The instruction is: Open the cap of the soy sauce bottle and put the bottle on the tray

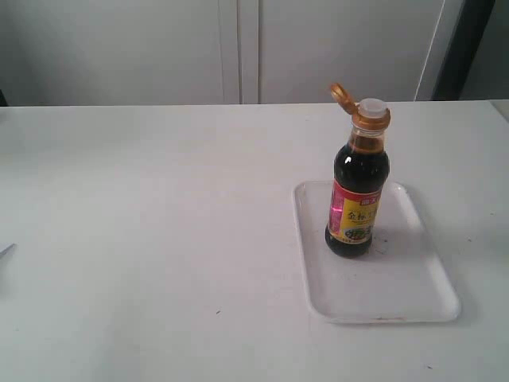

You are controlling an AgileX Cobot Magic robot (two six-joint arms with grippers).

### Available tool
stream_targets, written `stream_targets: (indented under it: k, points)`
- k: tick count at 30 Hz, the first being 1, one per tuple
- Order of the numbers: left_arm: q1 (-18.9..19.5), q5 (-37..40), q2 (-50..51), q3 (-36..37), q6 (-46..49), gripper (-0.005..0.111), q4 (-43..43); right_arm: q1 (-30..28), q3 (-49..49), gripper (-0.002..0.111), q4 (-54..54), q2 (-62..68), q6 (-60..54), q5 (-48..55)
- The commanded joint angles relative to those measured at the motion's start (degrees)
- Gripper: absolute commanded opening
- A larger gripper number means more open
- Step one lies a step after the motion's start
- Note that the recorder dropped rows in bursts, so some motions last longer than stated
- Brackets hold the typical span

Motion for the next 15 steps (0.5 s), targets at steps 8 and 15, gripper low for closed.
stream_targets:
  k: [8, 15]
  points:
    - [3.61, -5.09, -6.30, 7.39, 5.04, 0.000, -0.71, 0.11, 0.27, 0.000, 0.30, -0.34, -0.18, 0.17]
    - [10.06, -7.45, -12.28, 13.57, 7.67, 0.000, -4.05, 0.11, 0.27, 0.000, 0.30, -0.34, -0.18, 0.17]
